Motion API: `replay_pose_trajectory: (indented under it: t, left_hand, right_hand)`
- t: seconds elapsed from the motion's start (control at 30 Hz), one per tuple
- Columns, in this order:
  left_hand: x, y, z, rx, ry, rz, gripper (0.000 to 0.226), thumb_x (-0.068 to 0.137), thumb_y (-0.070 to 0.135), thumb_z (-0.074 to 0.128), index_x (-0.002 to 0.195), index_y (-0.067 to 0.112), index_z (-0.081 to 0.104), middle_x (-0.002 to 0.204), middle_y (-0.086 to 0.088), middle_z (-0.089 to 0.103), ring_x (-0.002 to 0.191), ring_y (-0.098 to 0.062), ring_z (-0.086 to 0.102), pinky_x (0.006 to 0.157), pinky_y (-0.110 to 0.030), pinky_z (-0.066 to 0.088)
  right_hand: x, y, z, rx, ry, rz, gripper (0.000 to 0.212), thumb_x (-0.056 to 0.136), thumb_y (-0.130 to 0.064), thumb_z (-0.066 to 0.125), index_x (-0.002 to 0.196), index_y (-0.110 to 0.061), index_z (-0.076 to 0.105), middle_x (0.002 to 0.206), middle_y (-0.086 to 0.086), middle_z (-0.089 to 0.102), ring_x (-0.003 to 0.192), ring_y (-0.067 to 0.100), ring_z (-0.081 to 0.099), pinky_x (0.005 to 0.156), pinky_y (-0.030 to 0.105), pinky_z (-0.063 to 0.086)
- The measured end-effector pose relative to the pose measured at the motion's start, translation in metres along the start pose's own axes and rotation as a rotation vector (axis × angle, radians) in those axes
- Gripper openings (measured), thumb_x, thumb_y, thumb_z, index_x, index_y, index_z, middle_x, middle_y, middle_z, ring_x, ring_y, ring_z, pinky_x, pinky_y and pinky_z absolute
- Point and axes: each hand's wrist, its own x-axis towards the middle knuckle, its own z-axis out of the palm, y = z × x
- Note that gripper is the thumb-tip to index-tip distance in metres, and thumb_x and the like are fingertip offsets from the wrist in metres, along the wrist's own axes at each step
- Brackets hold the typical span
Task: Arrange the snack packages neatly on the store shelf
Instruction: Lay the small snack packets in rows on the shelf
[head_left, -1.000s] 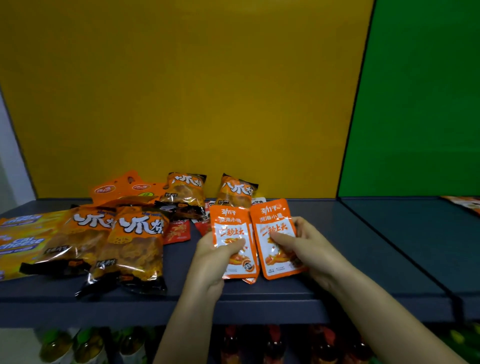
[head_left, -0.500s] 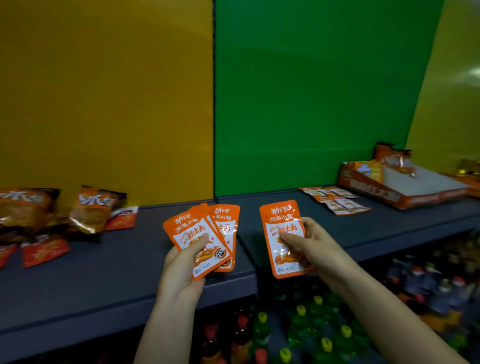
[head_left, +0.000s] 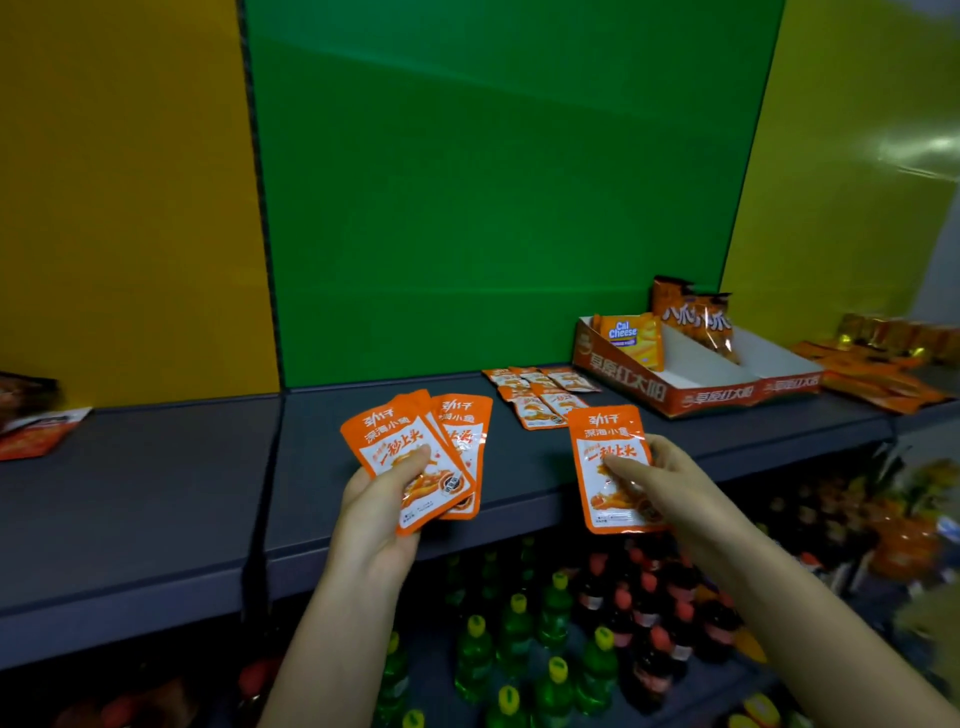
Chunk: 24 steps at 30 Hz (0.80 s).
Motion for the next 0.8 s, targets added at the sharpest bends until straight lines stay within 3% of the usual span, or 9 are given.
replay_pose_trajectory:
  t: [0.13, 0.27, 0.6, 0.8]
  left_hand:
    - [0.017, -0.014, 0.025, 0.023, -0.019, 0.049, 0.011, 0.085, -0.001, 0.061, 0.083, 0.011, 0.061, 0.062, -0.001, 0.072, 0.048, -0.012, 0.068, 0.047, -0.026, 0.056]
    - [0.041, -0.034, 0.047, 0.042, -0.034, 0.061, 0.011, 0.085, 0.0, 0.061, 0.087, 0.012, 0.062, 0.082, -0.006, 0.069, 0.052, -0.012, 0.068, 0.047, -0.024, 0.056]
    - [0.091, -0.07, 0.114, 0.091, -0.035, 0.132, 0.014, 0.085, 0.001, 0.061, 0.09, 0.014, 0.061, 0.088, -0.006, 0.07, 0.076, -0.021, 0.067, 0.062, -0.032, 0.053]
    - [0.102, -0.088, 0.132, 0.149, 0.062, 0.148, 0.014, 0.084, 0.002, 0.062, 0.094, 0.012, 0.062, 0.089, -0.008, 0.071, 0.07, -0.019, 0.068, 0.059, -0.031, 0.054]
  right_hand:
    - [0.038, 0.004, -0.029, -0.026, 0.037, -0.016, 0.036, 0.089, -0.014, 0.06, 0.124, -0.009, 0.049, 0.102, 0.008, 0.067, 0.077, 0.018, 0.064, 0.067, 0.03, 0.052]
    - [0.078, 0.009, -0.05, -0.097, 0.069, -0.018, 0.041, 0.087, -0.013, 0.063, 0.125, -0.009, 0.047, 0.106, 0.01, 0.065, 0.076, 0.017, 0.063, 0.062, 0.027, 0.051]
    - [0.181, 0.014, -0.068, -0.207, 0.024, -0.012, 0.047, 0.089, -0.013, 0.061, 0.132, -0.011, 0.041, 0.109, 0.008, 0.06, 0.083, 0.019, 0.062, 0.063, 0.025, 0.051]
    - [0.233, 0.018, -0.058, -0.282, -0.041, -0.064, 0.046, 0.09, -0.018, 0.059, 0.132, -0.01, 0.042, 0.127, 0.012, 0.058, 0.108, 0.027, 0.062, 0.092, 0.042, 0.051]
